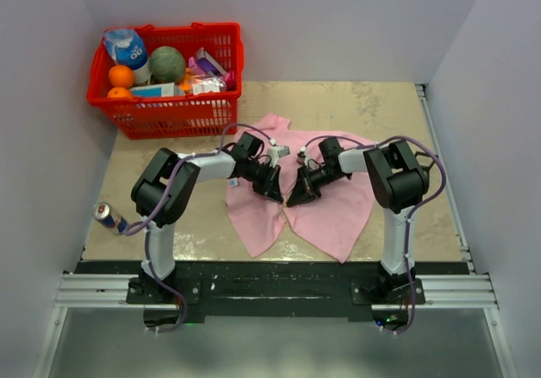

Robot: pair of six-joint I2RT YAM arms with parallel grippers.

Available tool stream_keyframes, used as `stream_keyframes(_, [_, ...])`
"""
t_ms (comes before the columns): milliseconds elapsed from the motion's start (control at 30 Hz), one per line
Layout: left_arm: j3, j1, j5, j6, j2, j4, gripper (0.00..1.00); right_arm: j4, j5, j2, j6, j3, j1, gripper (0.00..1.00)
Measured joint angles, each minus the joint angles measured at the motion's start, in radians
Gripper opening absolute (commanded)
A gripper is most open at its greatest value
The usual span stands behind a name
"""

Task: Remove the brooch from the garment
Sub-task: Remove the brooch from the clothes.

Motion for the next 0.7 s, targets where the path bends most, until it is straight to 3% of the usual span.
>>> stream_keyframes(300, [0.023,-0.013,0.017,0.0,0.024,-0.007,0.02,-0.02,0.003,0.0,-0.011,0.0,-0.007,0.0])
stream_keyframes(367, [0.033,-0.018,0.012,0.0,0.028,-0.013,0.2,-0.026,0.004,0.0,-0.012,0.0,-0.01,0.0])
stream_keyframes(500, [0.051,-0.031,-0.01,-0.007,0.03,-0.037,0.35,-0.031,0.008,0.0,-0.018,0.0,-0.012,0.0])
stream_keyframes(600, [0.072,-0.04,-0.026,-0.011,0.029,-0.069,0.39,-0.031,0.011,0.0,-0.019,0.0,-0.013,0.0])
stream_keyframes(700, [0.088,-0.046,-0.04,-0.011,0.029,-0.093,0.35,-0.03,0.012,0.0,-0.019,0.0,-0.014,0.0])
